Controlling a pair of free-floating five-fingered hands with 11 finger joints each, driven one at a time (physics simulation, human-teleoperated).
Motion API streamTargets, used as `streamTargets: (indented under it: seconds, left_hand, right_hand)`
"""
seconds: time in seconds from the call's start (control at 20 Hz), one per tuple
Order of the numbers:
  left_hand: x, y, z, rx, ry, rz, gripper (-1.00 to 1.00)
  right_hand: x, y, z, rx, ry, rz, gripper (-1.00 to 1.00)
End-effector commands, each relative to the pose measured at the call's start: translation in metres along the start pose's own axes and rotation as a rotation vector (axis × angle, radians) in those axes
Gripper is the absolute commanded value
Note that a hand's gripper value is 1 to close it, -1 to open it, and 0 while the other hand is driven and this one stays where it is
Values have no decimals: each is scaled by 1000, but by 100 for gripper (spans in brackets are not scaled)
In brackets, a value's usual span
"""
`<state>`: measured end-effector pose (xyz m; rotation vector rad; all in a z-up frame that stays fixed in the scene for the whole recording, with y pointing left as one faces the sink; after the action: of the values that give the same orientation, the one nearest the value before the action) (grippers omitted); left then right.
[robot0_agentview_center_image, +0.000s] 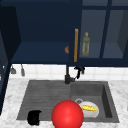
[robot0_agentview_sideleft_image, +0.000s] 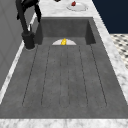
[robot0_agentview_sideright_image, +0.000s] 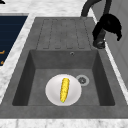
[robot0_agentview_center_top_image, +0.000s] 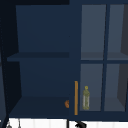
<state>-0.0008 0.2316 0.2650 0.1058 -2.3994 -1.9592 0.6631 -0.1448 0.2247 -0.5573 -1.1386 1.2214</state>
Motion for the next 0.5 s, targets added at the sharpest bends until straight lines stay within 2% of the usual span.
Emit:
streamTargets:
  seconds: [0.0,0.15,0.35,0.45]
  left_hand:
    - [0,0,0,0,0,0,0]
    - [0,0,0,0,0,0,0]
    - [0,0,0,0,0,0,0]
    - [0,0,0,0,0,0,0]
  right_hand:
    - [1,4,7,120,-29,-73,-100]
    - [1,5,13,186,-37,-81,-100]
    - [-14,10,5,248,-41,-28,-100]
    - [-24,14,-7,278,-58,-36,-100]
